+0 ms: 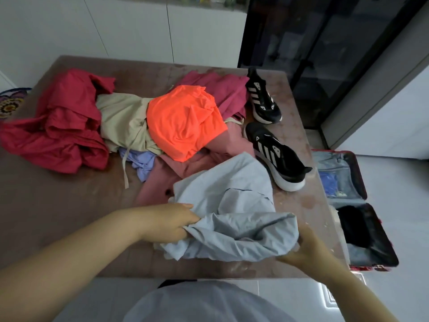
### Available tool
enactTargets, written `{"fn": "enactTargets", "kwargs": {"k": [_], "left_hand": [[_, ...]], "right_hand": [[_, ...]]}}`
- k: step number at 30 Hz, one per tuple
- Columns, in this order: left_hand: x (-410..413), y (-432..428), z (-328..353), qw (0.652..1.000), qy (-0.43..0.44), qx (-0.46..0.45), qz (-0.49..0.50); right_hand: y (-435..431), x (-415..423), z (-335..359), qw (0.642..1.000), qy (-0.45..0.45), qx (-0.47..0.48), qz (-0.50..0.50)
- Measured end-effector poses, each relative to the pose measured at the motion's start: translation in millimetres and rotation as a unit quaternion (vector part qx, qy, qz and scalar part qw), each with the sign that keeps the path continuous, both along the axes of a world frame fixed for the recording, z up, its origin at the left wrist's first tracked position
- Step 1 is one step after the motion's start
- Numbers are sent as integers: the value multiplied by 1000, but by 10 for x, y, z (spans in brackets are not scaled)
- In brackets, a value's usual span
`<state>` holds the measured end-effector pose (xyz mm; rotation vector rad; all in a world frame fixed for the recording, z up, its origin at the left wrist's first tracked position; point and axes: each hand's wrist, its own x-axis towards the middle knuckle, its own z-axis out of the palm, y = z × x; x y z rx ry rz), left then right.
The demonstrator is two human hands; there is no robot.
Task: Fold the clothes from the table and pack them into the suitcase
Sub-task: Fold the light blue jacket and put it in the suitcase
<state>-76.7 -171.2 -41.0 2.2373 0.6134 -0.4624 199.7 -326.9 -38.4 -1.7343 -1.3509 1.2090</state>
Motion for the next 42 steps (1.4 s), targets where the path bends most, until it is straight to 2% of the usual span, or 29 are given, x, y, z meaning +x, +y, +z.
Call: {"fn": "enactTargets", "kwargs": {"k": [3,5,8,10,12,14,16,18,21,24,25,26,28,30,33,36,39,42], "left_hand": [[138,96,250,985,40,-151,79],[188,247,306,972,45,-183,144],[217,485,220,922,-3,-238,306],[241,623,78,907,-16,-186,376],[281,765,-74,908,-27,-61,413],[333,880,-165,895,-51,41,441],[396,918,-242,888,-48,114,442],[451,873,-333,887,-1,196,419],[475,777,-449,863,10,321,389],[559,613,-407,845,-123,407,323],[632,518,-358,852,-160,413,279],[714,399,-322,873,-161,395,236],[840,202,-348,922,-67,341,172],[819,158,-609,940,15,304,151],[810,133,-800,946,69,274,159],[806,147,-890,946,52,279,160],[760,106,-911,937,58,277,205],[691,37,-981,928,107,258,246]], "right_hand": [[52,66,23,994,77,19,-72],[258,68,29,987,117,27,-111],[692,26,-39,988,74,19,-135],[926,-5,-141,989,22,4,-143],[1073,-11,-329,986,-37,-14,-164],[1168,0,-466,977,-88,-40,-190],[1236,7,-556,969,-136,-60,-199],[1296,9,-607,957,-200,-84,-192],[1338,-29,-628,935,-294,-85,-177],[1355,-59,-684,913,-373,-21,-163],[1359,-66,-708,904,-396,17,-163],[1367,-75,-731,895,-413,66,-156],[1365,-80,-787,880,-426,183,-102],[1340,-79,-840,880,-411,238,-10],[1291,-40,-838,909,-379,153,80],[1250,16,-859,918,-372,39,130],[1253,17,-900,913,-382,0,144],[1261,-3,-952,912,-381,-6,152]]}}
